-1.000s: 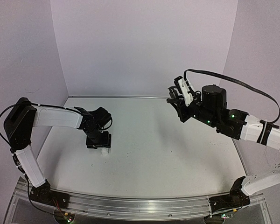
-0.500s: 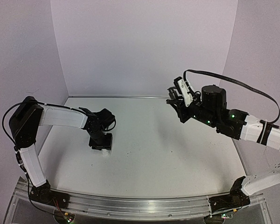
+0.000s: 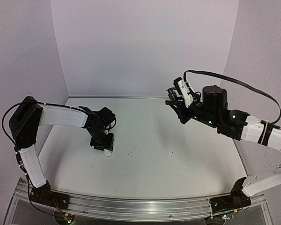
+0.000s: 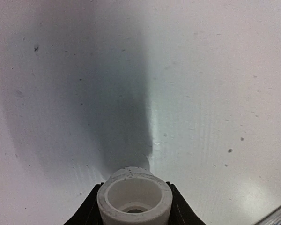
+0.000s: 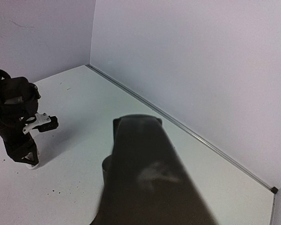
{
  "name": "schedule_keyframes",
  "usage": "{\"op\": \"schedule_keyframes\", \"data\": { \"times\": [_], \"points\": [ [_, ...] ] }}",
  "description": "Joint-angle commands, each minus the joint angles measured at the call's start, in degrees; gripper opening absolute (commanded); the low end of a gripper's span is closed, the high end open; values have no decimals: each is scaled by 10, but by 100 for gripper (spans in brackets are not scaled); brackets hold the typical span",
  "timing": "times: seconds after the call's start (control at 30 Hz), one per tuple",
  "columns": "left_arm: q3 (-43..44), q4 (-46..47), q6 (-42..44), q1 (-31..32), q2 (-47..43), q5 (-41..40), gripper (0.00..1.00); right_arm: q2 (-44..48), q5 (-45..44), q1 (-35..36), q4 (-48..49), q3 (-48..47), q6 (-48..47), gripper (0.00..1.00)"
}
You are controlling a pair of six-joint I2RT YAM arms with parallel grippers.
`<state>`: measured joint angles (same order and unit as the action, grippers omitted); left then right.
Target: Install the water faucets
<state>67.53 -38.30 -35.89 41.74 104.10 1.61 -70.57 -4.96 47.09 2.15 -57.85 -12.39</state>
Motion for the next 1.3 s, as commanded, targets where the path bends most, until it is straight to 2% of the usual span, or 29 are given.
{"op": "schedule_keyframes", "data": {
  "times": [0.0, 0.13, 0.23, 0.33, 0.43, 0.63, 0.93, 1.27],
  "points": [
    [78, 5, 30, -27, -85, 143, 0, 12, 77, -2, 80, 14, -32, 0],
    [130, 28, 32, -72, -129, 324, 0, 11, 156, -2, 172, 43, -60, 0],
    [155, 82, 13, -96, -160, 465, 0, -2, 219, -2, 216, 37, -69, 0],
    [148, 201, -37, -103, -194, 592, 0, -10, 286, -1, 282, 39, -76, 0],
    [106, 383, -115, -105, -245, 662, 0, -28, 340, -1, 330, 26, -88, 0],
    [79, 539, -184, -105, -301, 701, 0, -67, 443, 1, 402, -24, -126, 0],
    [61, 612, -244, -105, -322, 671, 0, -117, 523, 2, 502, -82, -147, 0],
    [36, 656, -276, -105, -318, 642, 0, -174, 540, 22, 539, -135, -120, 0]
  ]
}}
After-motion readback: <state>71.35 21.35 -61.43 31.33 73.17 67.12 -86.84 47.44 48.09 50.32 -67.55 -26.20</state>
